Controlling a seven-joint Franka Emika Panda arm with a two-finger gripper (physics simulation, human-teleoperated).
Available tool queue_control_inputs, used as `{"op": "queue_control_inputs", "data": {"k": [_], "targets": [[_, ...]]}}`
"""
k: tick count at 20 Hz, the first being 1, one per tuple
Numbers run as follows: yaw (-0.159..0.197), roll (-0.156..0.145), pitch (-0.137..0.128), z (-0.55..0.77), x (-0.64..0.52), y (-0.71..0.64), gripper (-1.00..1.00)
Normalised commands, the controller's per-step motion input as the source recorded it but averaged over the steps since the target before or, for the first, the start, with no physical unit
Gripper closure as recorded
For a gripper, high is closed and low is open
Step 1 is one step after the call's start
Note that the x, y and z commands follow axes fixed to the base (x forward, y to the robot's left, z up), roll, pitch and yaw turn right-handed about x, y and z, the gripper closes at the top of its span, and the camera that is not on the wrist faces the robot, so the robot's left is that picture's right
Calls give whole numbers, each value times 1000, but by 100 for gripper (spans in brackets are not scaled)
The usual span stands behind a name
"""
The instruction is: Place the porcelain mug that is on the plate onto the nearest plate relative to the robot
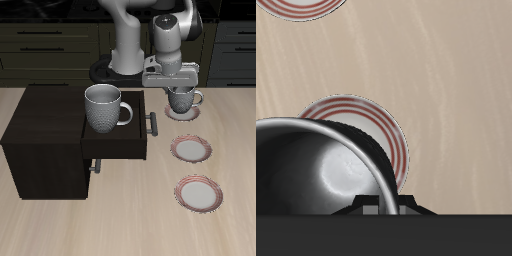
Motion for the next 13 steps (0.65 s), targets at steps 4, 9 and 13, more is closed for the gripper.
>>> {"op": "queue_control_inputs", "data": {"k": [4, 9, 13], "targets": [[18, -5, 11, -96, 27, 15, -100], [-27, -19, -20, 76, 92, -131, -100], [-1, 5, 4, -18, 50, 37, -100]]}}
